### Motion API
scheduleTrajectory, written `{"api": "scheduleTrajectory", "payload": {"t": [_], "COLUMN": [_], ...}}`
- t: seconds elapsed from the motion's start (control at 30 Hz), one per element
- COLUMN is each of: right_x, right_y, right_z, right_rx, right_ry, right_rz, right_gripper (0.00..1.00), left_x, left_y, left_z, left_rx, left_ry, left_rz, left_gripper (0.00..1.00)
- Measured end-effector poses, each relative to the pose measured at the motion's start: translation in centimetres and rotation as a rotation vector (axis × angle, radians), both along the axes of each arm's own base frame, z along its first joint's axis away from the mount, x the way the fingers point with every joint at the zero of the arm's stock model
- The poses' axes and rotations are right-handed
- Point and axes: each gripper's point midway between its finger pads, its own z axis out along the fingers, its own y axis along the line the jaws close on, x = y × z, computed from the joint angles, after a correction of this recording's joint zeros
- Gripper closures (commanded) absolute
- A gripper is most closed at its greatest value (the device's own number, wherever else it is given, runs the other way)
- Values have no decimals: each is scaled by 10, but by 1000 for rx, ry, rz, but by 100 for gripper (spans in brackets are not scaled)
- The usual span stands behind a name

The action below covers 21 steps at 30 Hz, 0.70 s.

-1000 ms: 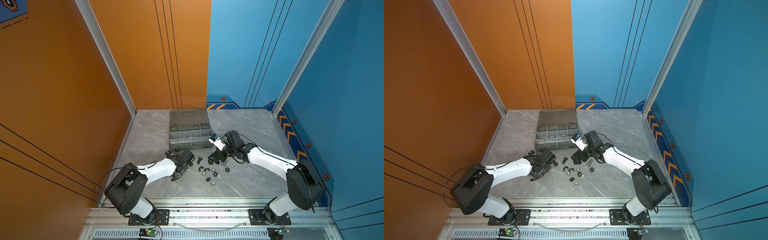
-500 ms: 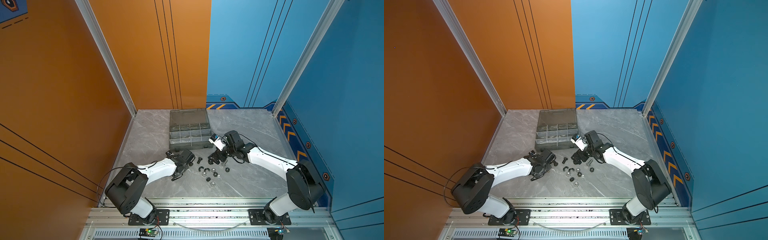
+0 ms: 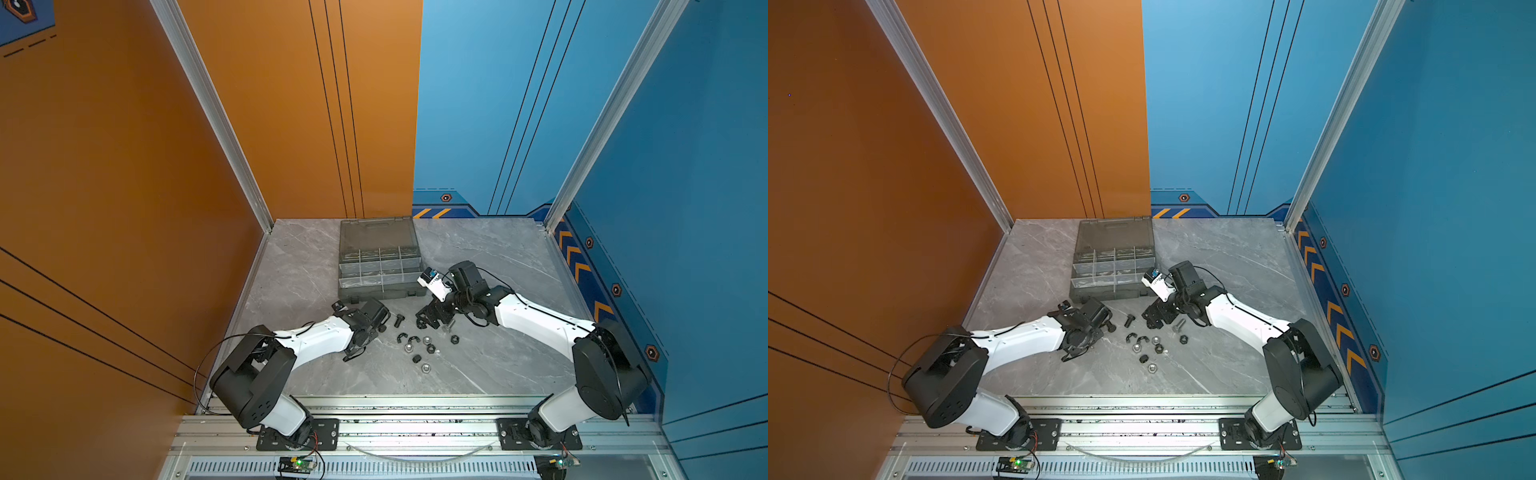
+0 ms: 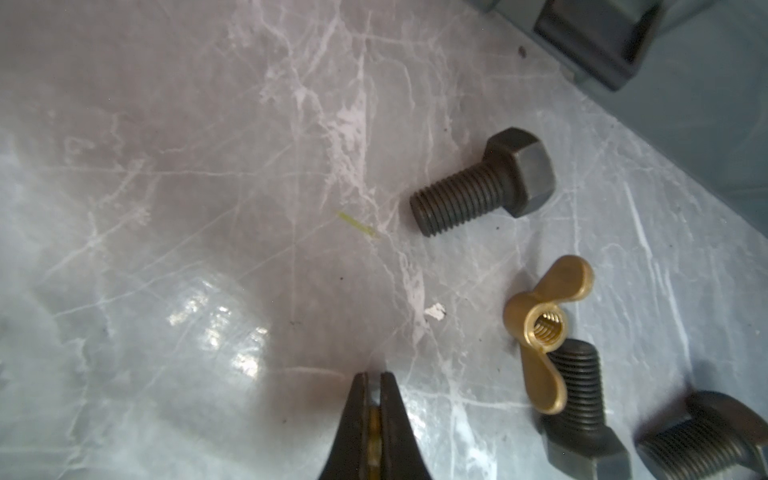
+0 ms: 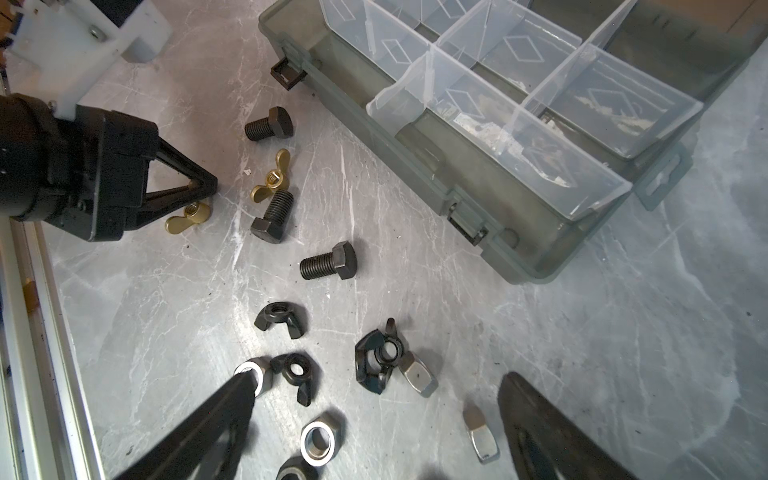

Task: Sort the screws and nuts into containers
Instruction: 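Lift the brass wing nut with the left gripper over the organizer box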

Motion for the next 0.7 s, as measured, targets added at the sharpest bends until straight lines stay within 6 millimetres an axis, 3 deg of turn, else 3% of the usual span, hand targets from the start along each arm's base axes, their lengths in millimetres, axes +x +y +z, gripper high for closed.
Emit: {"api": "scheduleTrajectory", "payload": {"t": [0.13,0.23,0.37,0.5,0.6,0.7], "right_x": [0,-2,-3,-1,1,3], "right_y": [0,0,-3,-3,-4,-6], "right_z": [1,4,11,17,16,16], "right_rx": [2,10,25,40,37,36], "right_ry": [-1,-4,-17,-24,-22,-22], "right_rz": [0,1,-6,-23,-40,-64], "right_gripper": [6,6,6,7,6,7], "left_x": [-1,7,43,86,117,147], "left_y": [2,0,-1,18,37,48], "left_z": [5,27,89,146,171,174], "left_rx": [11,11,-25,-25,13,60], "left_ry": [3,-19,-139,-258,-300,-322], "left_rz": [-21,-53,-78,-69,-65,-91], "left_gripper": [100,100,100,100,100,100]}}
